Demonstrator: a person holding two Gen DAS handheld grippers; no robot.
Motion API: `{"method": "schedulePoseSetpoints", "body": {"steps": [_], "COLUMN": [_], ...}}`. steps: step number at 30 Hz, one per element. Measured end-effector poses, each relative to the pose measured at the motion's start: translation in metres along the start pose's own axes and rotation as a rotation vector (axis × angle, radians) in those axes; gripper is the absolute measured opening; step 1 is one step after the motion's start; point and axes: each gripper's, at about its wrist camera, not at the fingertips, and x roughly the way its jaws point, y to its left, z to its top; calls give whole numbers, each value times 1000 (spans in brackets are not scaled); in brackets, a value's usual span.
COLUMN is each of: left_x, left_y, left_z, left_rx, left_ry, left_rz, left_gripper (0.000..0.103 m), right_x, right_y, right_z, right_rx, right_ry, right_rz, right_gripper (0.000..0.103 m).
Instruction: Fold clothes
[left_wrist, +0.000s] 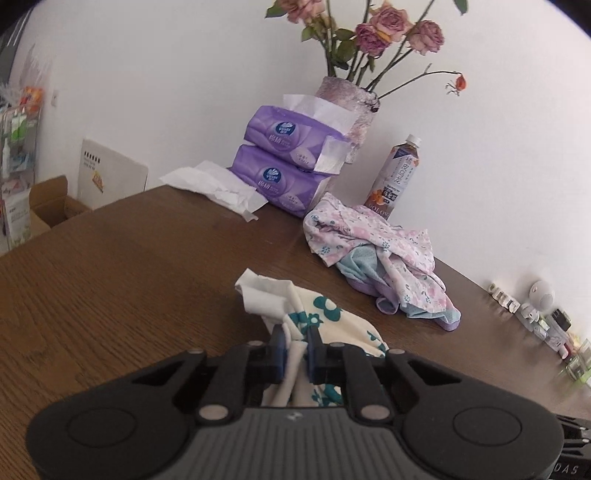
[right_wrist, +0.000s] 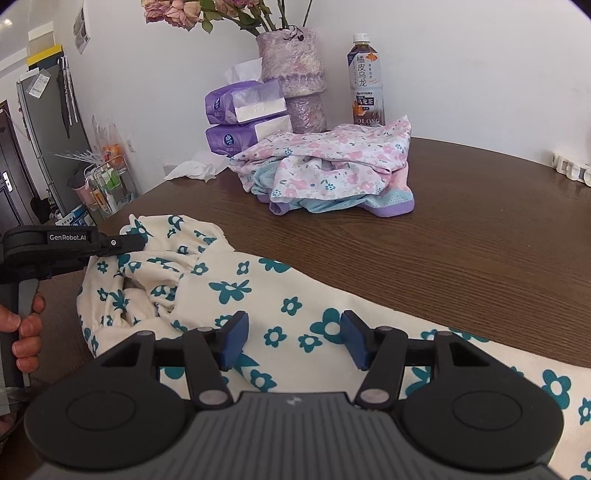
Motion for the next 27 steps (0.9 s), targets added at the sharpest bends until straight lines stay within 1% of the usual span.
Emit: {"method": "schedulePoseSetpoints", "body": {"steps": [3, 7, 10, 15, 18, 20, 27], "left_x": [-11, -29, -43, -53, -52, -49, -38], "left_y": [-19, -54, -82, -133, -157, -167, -181], "left_z": [0, -6, -14, -40, -62, -77, -116], "left_rx": [142, 410, 581, 882, 1045, 1120, 1239], "left_ry": [-63, -156, -227, -278, -276, -268, -195], "left_rz": [2, 8, 6, -6, -25, -36, -63], "left_gripper": [9, 9, 9, 9, 9, 9, 9], "right_x": [-10, -26, -39, -61, -72, -79, -90], "right_y": [-9, -24, -35, -52, -59, -63, -66], "right_z": [-4, -11, -16, -21, -23, -25, -27], "right_rx": [20, 52, 77, 118, 134, 144, 149], "right_ry": [-8, -18, -36, -83, -108, -122, -148], "right_rz": [-19, -51, -73, -101, -109, -114, -112], "right_gripper": [57, 57, 57, 57, 57, 57, 57]}}
